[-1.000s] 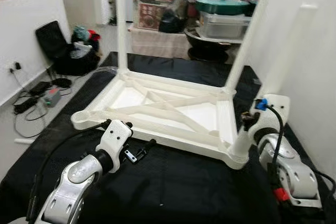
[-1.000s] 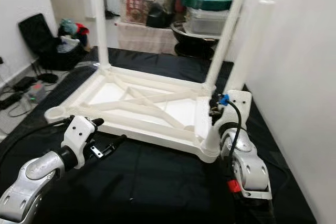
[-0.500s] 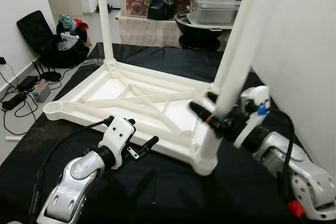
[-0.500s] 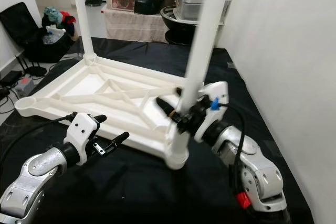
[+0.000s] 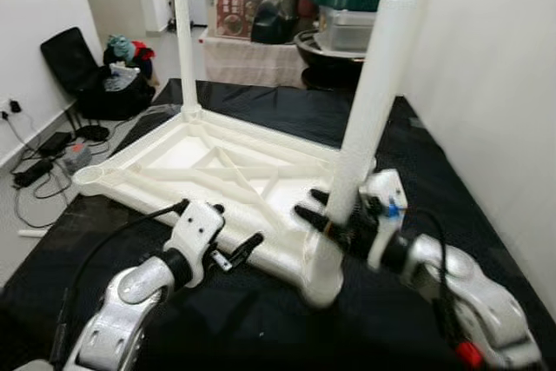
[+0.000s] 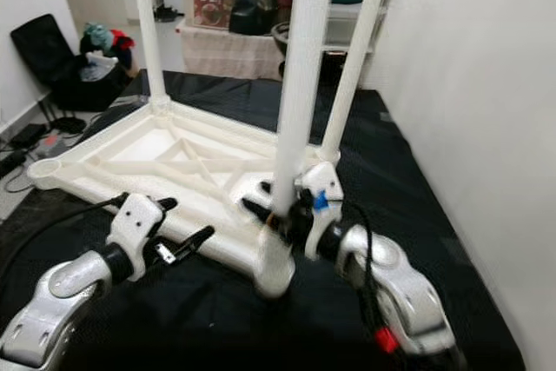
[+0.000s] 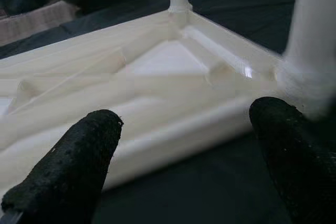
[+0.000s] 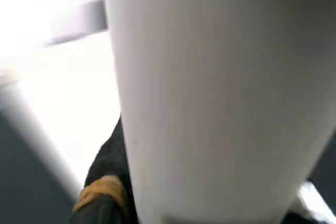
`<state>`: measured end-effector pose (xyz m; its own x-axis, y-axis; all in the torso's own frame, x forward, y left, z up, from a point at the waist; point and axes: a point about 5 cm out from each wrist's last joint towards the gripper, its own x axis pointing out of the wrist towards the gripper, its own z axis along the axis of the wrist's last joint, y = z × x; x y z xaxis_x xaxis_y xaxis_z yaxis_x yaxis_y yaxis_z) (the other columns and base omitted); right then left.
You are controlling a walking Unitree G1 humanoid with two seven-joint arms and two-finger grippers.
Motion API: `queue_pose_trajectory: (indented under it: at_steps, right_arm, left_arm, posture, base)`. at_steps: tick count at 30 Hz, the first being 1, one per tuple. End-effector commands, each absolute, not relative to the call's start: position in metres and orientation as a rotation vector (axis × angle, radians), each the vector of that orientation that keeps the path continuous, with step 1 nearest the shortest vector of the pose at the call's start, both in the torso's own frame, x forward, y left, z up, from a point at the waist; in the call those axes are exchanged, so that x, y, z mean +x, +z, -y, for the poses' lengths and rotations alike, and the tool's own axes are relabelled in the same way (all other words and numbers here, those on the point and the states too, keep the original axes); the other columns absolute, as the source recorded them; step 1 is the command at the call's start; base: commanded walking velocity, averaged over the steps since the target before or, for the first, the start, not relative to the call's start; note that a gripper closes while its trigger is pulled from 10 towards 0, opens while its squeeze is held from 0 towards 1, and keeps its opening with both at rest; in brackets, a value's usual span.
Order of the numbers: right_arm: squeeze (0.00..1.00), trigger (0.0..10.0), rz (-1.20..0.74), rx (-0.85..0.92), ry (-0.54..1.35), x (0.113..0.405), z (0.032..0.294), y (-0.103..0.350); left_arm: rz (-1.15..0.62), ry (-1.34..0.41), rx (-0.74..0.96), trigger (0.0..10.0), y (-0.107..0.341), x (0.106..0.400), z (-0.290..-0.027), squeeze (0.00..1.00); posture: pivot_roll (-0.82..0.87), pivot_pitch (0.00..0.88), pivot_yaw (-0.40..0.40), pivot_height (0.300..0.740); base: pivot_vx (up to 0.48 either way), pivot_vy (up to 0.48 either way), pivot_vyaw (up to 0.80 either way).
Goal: Building children table
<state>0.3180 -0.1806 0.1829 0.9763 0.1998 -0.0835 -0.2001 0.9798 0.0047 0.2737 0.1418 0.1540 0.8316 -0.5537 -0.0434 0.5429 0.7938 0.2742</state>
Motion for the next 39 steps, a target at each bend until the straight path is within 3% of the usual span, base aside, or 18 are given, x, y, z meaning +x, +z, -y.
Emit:
queue_pose_trajectory:
  at_steps: [1,2,6,10,11,12,15,17,18,20,23,24,28,34,35,36,37,39]
  right_arm:
    - [0.0,0.0,-0.235,-0.05,-0.082,0.316,0.219,0.155]
    - [0.0,0.0,-0.247,-0.011,-0.236,0.313,0.234,0.15]
    - [0.0,0.0,-0.248,0.011,-0.407,0.302,0.246,0.144]
    - [0.0,0.0,-0.267,0.054,-0.388,0.297,0.235,0.137]
    - [0.0,10.0,-0.238,0.124,-0.219,0.301,0.21,0.14]
    - [0.0,10.0,-0.238,0.124,-0.219,0.301,0.21,0.14]
    - [0.0,10.0,-0.107,0.235,0.117,0.306,0.169,0.166]
    - [0.0,10.0,-0.082,0.253,0.162,0.305,0.164,0.171]
    - [1.0,10.0,0.003,0.298,0.358,0.298,0.152,0.189]
    - [1.0,10.0,0.052,0.29,0.601,0.283,0.136,0.206]
    - [1.0,10.0,0.055,0.273,0.699,0.275,0.13,0.21]
    - [0.0,10.0,0.058,0.241,0.818,0.264,0.126,0.215]
    - [0.0,10.0,0.009,0.104,1.05,0.245,0.127,0.215]
    - [0.0,10.0,-0.051,0.016,0.988,0.254,0.136,0.199]
    - [0.0,0.0,-0.086,-0.007,0.864,0.266,0.143,0.189]
    - [0.0,0.0,-0.086,-0.007,0.864,0.266,0.143,0.189]
    - [0.0,0.0,-0.148,-0.052,0.685,0.281,0.154,0.175]
    - [0.0,0.0,-0.17,-0.076,0.62,0.286,0.159,0.17]
  left_arm:
    - [0.032,-0.583,0.283,10.0,0.152,0.274,-0.144,0.0]
    - [0.033,-0.576,0.287,10.0,0.152,0.275,-0.144,0.0]
    - [0.034,-0.563,0.292,10.0,0.153,0.277,-0.144,0.0]
    - [0.033,-0.551,0.296,10.0,0.153,0.279,-0.146,0.0]
    - [0.03,-0.555,0.294,10.0,0.152,0.279,-0.146,0.0]
    - [0.03,-0.555,0.294,10.0,0.152,0.279,-0.146,0.0]
    - [0.033,-0.577,0.29,10.0,0.152,0.278,-0.142,0.0]
    - [0.033,-0.579,0.289,10.0,0.152,0.278,-0.141,0.0]
    - [0.034,-0.583,0.286,10.0,0.152,0.278,-0.141,0.0]
    - [0.036,-0.59,0.28,10.0,0.153,0.278,-0.141,0.0]
    - [0.037,-0.593,0.277,10.0,0.153,0.277,-0.141,0.0]
    - [0.036,-0.597,0.275,10.0,0.153,0.276,-0.141,0.0]
    - [0.035,-0.603,0.275,10.0,0.151,0.275,-0.14,0.0]
    - [0.032,-0.582,0.286,10.0,0.152,0.277,-0.146,0.0]
    - [0.03,-0.575,0.29,10.0,0.152,0.277,-0.149,0.0]
    - [0.03,-0.575,0.29,10.0,0.152,0.277,-0.149,0.0]
    - [0.028,-0.57,0.293,10.0,0.152,0.277,-0.151,0.0]
    - [0.028,-0.569,0.294,10.0,0.152,0.277,-0.151,0.0]
  posture:
    - [0.11,0.0,-0.085,0.74]
    - [0.11,0.0,-0.083,0.74]
    - [0.11,0.0,-0.084,0.74]
    - [0.11,0.0,-0.082,0.74]
    - [0.11,0.0,-0.082,0.74]
    - [0.11,0.0,-0.082,0.74]
    - [0.1,0.0,-0.075,0.74]
    - [0.1,0.0,-0.075,0.74]
    - [0.1,0.0,-0.084,0.74]
    - [0.1,0.0,-0.086,0.74]
    - [0.1,0.0,-0.086,0.74]
    - [0.1,0.0,-0.086,0.74]
    - [0.11,0.0,-0.09,0.74]
    - [0.11,0.0,-0.092,0.74]
    - [0.11,0.0,-0.091,0.74]
    - [0.11,0.0,-0.091,0.74]
    - [0.11,0.0,-0.089,0.74]
    - [0.11,0.0,-0.089,0.74]
  base:
    - [0.0,0.0,0.0]
    - [0.0,0.0,0.0]
    - [0.0,0.0,0.0]
    - [0.0,0.0,0.0]
    - [0.0,0.0,0.0]
    - [0.0,0.0,0.0]
    - [0.0,0.0,0.0]
    - [0.0,0.0,0.0]
    - [0.0,0.0,0.0]
    - [0.0,0.0,0.0]
    - [0.0,0.0,0.0]
    - [0.0,0.0,0.0]
    - [0.0,0.0,0.0]
    - [0.0,0.0,0.0]
    - [0.0,0.0,0.0]
    - [0.0,0.0,0.0]
    - [0.0,0.0,0.0]
    - [0.0,0.0,0.0]
